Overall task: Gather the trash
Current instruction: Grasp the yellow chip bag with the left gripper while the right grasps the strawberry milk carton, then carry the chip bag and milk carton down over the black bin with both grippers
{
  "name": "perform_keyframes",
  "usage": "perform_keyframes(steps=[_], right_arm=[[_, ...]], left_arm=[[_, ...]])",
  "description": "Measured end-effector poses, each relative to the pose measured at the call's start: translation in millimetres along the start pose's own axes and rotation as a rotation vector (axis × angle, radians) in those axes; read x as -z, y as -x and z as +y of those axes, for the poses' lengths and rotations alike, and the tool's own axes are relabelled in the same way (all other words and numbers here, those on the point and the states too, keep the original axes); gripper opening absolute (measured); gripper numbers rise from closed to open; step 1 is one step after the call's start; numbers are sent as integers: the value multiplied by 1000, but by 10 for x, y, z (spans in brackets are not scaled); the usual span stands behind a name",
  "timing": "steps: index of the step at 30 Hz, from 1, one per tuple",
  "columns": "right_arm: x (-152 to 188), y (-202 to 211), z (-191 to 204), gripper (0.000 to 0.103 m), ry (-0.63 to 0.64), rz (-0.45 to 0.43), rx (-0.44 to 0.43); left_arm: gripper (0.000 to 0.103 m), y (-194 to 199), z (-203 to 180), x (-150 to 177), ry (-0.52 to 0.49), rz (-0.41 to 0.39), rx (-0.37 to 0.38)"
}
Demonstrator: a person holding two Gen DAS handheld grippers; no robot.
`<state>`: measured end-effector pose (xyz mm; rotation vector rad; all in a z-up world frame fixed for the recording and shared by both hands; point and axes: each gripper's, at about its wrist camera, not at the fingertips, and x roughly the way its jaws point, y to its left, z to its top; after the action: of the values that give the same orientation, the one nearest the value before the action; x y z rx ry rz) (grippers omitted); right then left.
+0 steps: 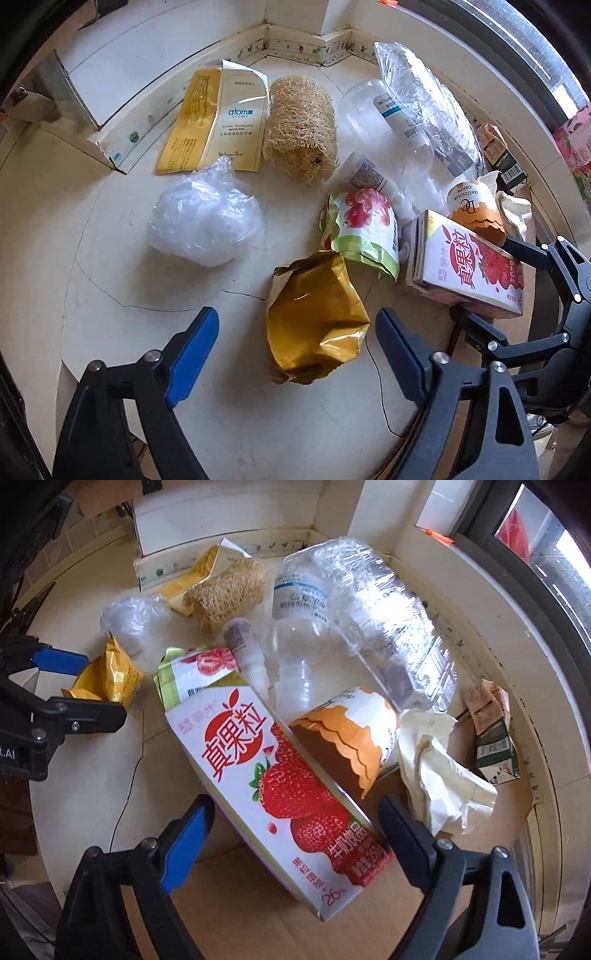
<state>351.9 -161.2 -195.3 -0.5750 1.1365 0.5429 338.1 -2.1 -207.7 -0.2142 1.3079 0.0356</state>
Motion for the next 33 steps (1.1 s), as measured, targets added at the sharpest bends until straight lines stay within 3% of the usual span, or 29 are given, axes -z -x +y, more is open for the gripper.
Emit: perform_keyframes(steps=[4, 6, 12, 17, 24, 33], right_arm=[[3, -57, 77, 70, 34, 24, -32], [7, -43, 102, 63, 34, 29, -51], [62, 116, 160, 59, 7, 3, -99], [39, 349, 216, 58, -37, -40, -128], [143, 740, 380, 58, -157, -92, -131], [572, 1318, 827, 58, -375, -179, -141]], left_arm=[[48, -128, 23, -27, 16, 45, 20], [46, -157, 30, -29, 20, 44, 25], [40, -64, -59, 23, -19, 14, 1], [36, 129, -120, 133, -30, -3, 22], [35, 644, -28, 381, -66, -53, 85], [35, 1368, 247, 1015, -162, -121, 119]])
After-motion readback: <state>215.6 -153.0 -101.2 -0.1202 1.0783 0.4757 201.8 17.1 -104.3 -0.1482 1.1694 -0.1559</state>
